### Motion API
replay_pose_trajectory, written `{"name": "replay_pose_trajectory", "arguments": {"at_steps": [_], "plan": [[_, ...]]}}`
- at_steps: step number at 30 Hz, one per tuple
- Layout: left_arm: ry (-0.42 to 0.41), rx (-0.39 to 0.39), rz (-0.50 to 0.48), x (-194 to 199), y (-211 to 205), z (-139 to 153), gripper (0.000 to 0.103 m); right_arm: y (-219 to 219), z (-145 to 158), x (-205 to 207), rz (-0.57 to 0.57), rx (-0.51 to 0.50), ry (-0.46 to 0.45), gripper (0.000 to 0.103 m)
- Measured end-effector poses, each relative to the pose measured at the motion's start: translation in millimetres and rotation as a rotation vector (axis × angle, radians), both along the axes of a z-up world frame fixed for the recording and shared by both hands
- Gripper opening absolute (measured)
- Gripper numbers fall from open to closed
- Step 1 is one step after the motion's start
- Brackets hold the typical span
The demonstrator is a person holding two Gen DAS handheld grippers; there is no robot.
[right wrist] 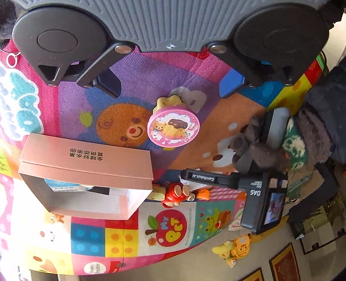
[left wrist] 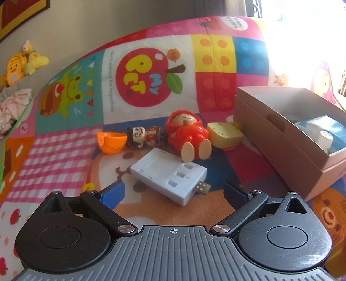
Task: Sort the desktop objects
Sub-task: 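Move the left gripper down to the white battery charger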
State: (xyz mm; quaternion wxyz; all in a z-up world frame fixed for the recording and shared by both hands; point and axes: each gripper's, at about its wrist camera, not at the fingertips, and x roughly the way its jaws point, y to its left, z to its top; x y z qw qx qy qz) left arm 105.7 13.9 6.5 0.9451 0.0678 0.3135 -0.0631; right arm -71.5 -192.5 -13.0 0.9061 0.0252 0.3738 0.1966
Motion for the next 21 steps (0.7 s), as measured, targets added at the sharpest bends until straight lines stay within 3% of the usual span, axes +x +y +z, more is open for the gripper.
{"name": "replay_pose_trajectory", "arguments": {"at_steps": [5,10,11,16,21], "plan": [[0.04,0.017,-0.019,29,1,-4,0.101,-4,-9,6,-0.009,0.022,0.018,0.101],[0.073,-0.014,-0.006,40,4,-7,0.097,-2,-11,4,-0.004,0.016,0.002,0.103],[0.064,-0.017,0.0,38,4,-6,0.093,-2,-11,4,-0.004,0.017,0.002,0.103],[0.068,-0.03,0.027,16,3,-5,0.093,-2,-11,4,-0.004,0.015,-0.002,0.103],[0.102,-0.052,-0.078,-43,-4,-1,0.093,2,-12,3,-0.005,-0.01,-0.011,0.103]]}}
